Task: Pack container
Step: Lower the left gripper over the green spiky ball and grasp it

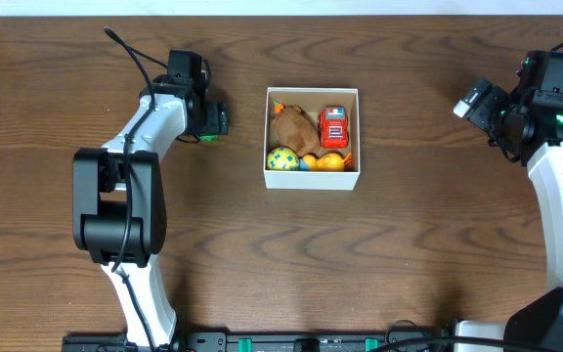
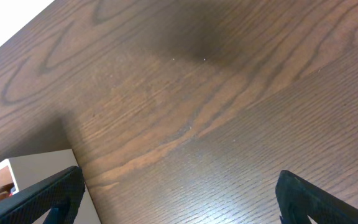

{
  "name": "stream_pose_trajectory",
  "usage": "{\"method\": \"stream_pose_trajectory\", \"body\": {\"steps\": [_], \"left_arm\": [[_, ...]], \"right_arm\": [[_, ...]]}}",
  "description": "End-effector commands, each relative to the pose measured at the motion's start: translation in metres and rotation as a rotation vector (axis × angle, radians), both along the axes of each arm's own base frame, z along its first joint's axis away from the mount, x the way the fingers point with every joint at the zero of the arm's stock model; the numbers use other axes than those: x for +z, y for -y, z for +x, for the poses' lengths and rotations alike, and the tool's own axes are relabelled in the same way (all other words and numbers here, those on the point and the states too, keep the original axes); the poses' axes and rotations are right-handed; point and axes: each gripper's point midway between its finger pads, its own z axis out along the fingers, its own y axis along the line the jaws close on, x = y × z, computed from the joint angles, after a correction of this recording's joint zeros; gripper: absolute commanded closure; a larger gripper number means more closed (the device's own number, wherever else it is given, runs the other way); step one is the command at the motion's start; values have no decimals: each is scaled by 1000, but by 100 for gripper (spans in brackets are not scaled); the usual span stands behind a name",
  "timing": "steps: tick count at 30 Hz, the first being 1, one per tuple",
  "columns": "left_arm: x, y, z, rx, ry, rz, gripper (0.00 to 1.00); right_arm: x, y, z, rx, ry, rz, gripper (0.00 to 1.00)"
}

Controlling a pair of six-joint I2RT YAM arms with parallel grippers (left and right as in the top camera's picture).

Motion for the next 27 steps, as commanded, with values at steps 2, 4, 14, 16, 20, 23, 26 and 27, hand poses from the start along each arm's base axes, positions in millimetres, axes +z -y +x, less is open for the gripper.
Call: {"method": "stream_pose_trajectory", "body": {"steps": [2,4,14,16,20,23,26,27], "left_arm": [[-1,2,-1,-15,3,0,16],[-3,3,-2,-15,0,1,15],[-6,2,-4,-15,-3,1,15],[-8,2,-4,-14,-3,0,16],[-14,5,-6,-20,-17,-5,16],[-17,6,-6,-23,-23,-5,16],[-18,7,-5,-24,-22,-5,16],[-18,7,-5,-25,-18,-5,18]], "right_arm": [[3,3,1,-14,7,8,1],[3,3,1,-14,7,8,1],[3,3,1,-14,7,8,1],[3,3,1,-14,7,8,1],[3,3,1,-14,7,8,1],[3,3,1,-14,7,8,1],[3,3,1,-14,7,8,1],[3,3,1,-14,7,8,1]]}}
